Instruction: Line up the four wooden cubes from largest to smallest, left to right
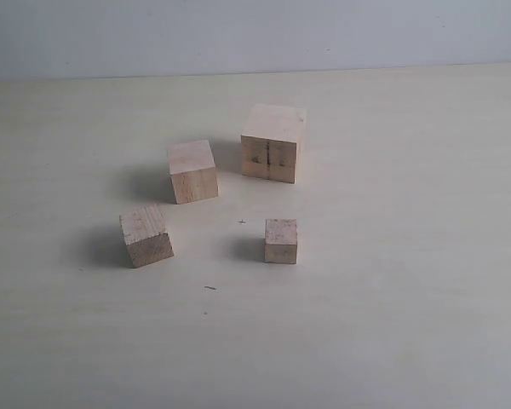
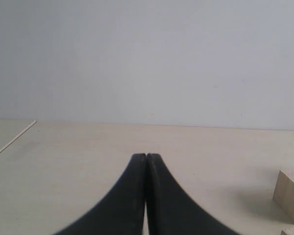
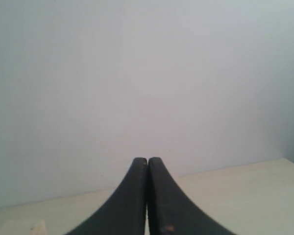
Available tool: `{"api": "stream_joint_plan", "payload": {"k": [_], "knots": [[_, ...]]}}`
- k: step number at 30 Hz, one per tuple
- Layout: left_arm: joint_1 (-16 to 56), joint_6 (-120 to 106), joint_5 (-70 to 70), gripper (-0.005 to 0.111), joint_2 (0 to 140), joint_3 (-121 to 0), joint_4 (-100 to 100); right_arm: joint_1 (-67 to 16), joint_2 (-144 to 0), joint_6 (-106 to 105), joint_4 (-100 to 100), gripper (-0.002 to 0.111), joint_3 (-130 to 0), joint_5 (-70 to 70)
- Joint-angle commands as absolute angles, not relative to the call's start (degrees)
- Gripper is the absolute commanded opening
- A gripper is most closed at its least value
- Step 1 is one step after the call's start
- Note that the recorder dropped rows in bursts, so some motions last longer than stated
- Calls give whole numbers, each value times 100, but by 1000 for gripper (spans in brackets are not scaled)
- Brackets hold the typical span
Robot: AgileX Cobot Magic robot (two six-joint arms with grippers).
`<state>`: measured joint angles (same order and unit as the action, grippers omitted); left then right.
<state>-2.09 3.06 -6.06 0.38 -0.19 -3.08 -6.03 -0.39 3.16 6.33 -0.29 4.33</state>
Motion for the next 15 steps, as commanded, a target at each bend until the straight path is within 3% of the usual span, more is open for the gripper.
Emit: {"api": "stream_joint_plan", "payload": {"k": [1,15], "knots": [[-220,283,-581,3,0,0,-250,-597,0,317,817,0,0,898],[-220,283,-581,3,0,0,-250,-597,-754,306,1055,0,-757,936]]}}
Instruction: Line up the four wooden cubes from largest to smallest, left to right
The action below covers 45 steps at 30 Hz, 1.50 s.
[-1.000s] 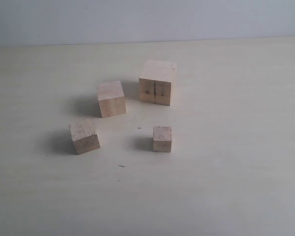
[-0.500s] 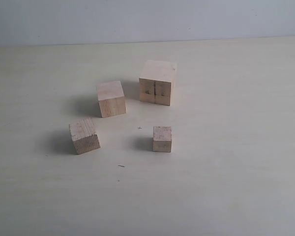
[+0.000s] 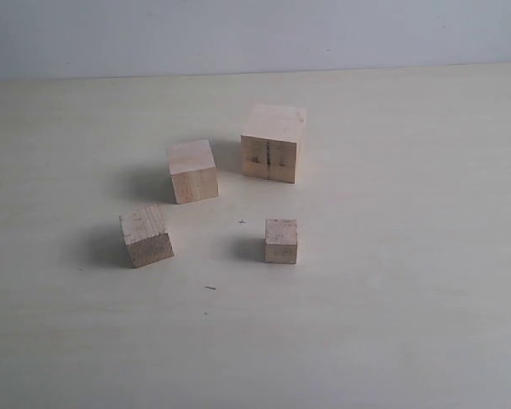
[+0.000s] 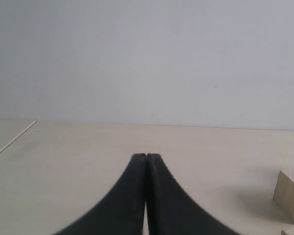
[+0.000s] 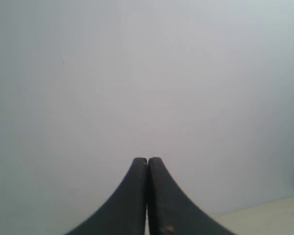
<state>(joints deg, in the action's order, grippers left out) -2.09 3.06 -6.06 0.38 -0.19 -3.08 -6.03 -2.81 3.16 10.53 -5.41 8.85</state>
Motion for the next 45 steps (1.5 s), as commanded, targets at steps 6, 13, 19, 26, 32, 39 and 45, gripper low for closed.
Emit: {"api": "stream_joint_plan", "payload": {"k": [6,13,19,26,32,39,45], "knots": [[-220,283,-581,3,0,0,-250,-597,-2238,306,1055,0,-1211,860],[-220,283,-581,3,0,0,-250,-597,-4257,306,1055,0,-1808,558],[-220,283,-581,3,0,0,-250,-1248,-6024,297,834,0,-2307,488],[-220,283,-581,3,0,0,-250,-2599,-7796,297,729,0,-3025,725],[-220,283,-581,3,0,0,-250,-3416,-8812,297,729,19,-3715,520],[-220,283,-581,3,0,0,-250,-3735,-9533,-211,662,58,-4526,49],[-220,283,-581,3,0,0,-250,-3735,-10003,-674,647,84,-5294,-433]]}}
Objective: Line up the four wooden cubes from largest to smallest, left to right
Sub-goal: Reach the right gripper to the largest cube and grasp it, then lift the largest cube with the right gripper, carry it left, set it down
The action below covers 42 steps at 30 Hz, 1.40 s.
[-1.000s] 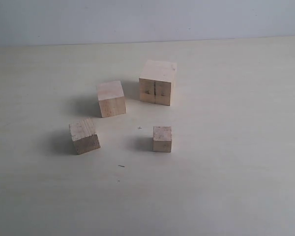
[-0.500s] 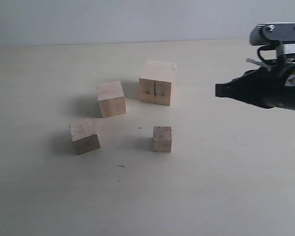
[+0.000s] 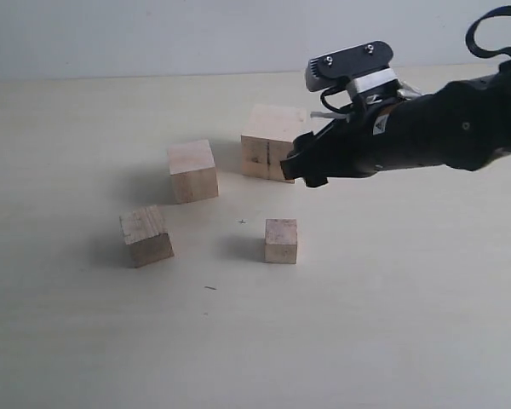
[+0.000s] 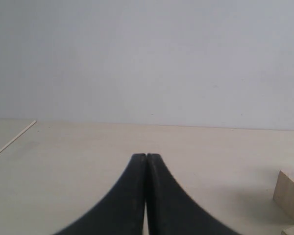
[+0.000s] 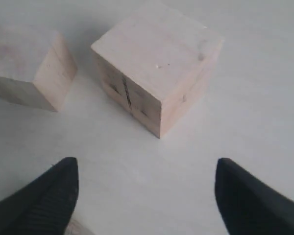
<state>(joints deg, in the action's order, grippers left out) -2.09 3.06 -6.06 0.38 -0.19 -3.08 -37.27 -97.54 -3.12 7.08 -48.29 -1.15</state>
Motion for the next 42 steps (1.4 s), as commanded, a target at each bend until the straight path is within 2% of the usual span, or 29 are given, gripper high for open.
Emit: {"api": "stream_joint_plan", "payload": {"k": [1,8,19,29,34,36,38,42], "knots": [[-220,283,-581,3,0,0,-250,-3735,-10064,-817,647,87,-5403,-511],[-220,283,-581,3,0,0,-250,-3720,-10550,-1928,623,97,-6368,-1254],[-220,283,-581,3,0,0,-250,-3485,-11539,-3009,563,97,-8291,-3294],[-220,283,-581,3,0,0,-250,-3379,-12441,-3596,541,97,-9626,-3903],[-220,283,-581,3,0,0,-250,-3232,-13089,-4170,656,97,-10384,-4726],[-220,283,-581,3,0,0,-250,-3232,-13181,-4700,935,92,-10397,-4700],[-220,283,-581,3,0,0,-250,-3232,-13194,-5121,1081,78,-10397,-4686],[-220,283,-581,3,0,0,-250,-3232,-13194,-5250,1009,21,-10649,-4708]]}}
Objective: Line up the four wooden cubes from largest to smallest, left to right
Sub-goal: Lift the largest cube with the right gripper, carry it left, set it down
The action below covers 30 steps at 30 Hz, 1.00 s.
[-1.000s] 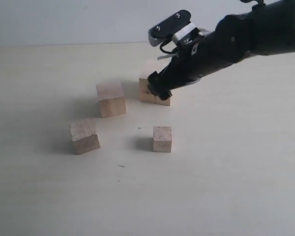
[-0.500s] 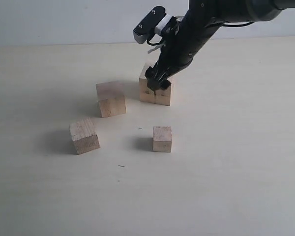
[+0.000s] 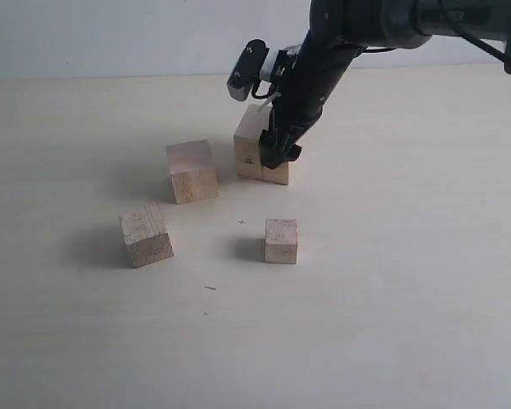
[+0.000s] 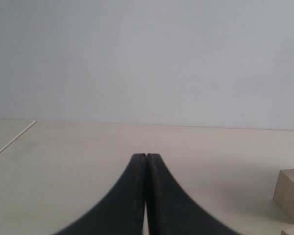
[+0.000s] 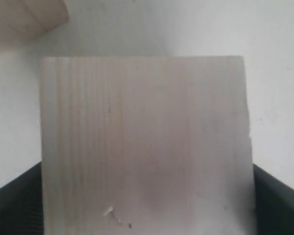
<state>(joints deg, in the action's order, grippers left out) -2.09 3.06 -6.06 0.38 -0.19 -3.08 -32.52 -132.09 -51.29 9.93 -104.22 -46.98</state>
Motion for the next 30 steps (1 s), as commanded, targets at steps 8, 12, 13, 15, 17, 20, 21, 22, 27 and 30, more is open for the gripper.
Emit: {"api": "stream_joint_plan", "payload": {"k": [8,12,13,15,17,20,21,22,27,30], "knots": [[-220,283,-581,3,0,0,-250,-3261,-12941,-5291,943,0,-11402,-4768],[-220,283,-581,3,0,0,-250,-3336,-12869,-5782,1396,0,-11646,-4672],[-220,283,-581,3,0,0,-250,-3373,-12869,-5974,1594,0,-11706,-4647],[-220,283,-581,3,0,0,-250,-3448,-12891,-6653,2192,0,-11800,-4621],[-220,283,-581,3,0,0,-250,-3552,-12905,-7505,2993,0,-11811,-4633],[-220,283,-581,3,0,0,-250,-3773,-13011,-8461,3775,0,-11811,-4661],[-220,283,-581,3,0,0,-250,-3847,-13075,-8534,3830,0,-11811,-4661],[-220,283,-581,3,0,0,-250,-3943,-13127,-8596,3856,0,-11811,-4661],[-220,283,-581,3,0,0,-250,-4342,-13500,-8709,3856,0,-11952,-4517],[-220,283,-581,3,0,0,-250,-4501,-13741,-8709,4012,0,-12219,-4528]]}}
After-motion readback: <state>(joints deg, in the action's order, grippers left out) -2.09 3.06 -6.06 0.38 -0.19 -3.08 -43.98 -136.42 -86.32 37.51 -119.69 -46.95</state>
